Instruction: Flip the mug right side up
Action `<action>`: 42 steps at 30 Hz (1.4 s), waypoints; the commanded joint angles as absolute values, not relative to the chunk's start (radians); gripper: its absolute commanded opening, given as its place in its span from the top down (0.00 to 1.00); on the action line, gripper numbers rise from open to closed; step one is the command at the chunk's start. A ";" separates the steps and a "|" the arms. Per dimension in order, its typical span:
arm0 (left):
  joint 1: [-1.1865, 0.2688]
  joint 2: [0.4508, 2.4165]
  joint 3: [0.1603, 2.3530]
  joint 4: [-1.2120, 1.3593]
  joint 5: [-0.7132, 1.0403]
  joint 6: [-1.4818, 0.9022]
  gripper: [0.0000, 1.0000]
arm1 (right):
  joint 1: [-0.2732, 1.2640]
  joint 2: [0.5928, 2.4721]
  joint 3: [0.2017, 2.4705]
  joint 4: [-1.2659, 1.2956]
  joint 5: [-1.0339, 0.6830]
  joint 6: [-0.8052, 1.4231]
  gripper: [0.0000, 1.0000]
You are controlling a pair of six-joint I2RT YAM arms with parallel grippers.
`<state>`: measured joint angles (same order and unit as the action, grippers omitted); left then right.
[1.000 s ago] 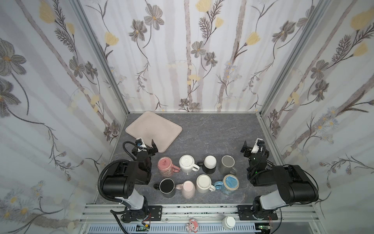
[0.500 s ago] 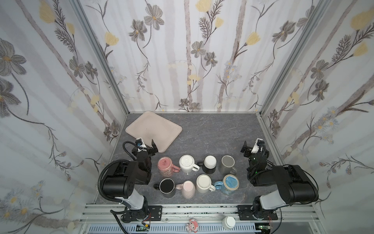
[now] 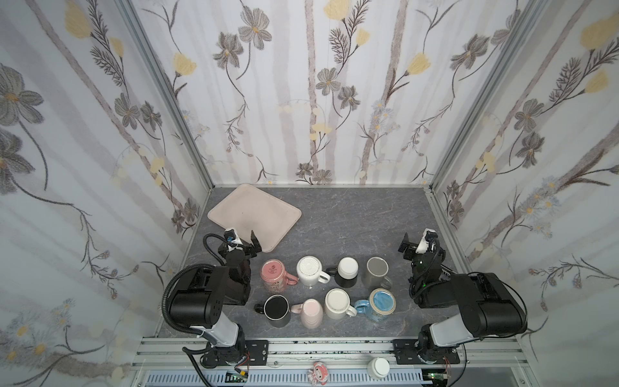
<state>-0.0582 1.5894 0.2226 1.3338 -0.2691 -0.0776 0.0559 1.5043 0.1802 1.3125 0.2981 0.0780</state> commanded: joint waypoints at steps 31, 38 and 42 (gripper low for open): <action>-0.067 1.414 0.286 1.121 -0.275 -0.059 0.00 | 0.046 1.419 0.315 1.041 0.251 0.063 0.00; -0.067 1.201 0.316 1.090 -0.326 -0.177 0.00 | 0.052 1.288 0.451 0.768 0.348 0.141 0.00; -0.045 1.131 0.353 1.009 -0.468 -0.534 0.00 | 0.049 1.244 0.520 0.663 0.468 0.409 0.00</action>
<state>-0.0612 1.1687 0.3229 1.0740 -0.3470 -0.2405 0.0555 1.2675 0.4889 0.7883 0.3668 0.1925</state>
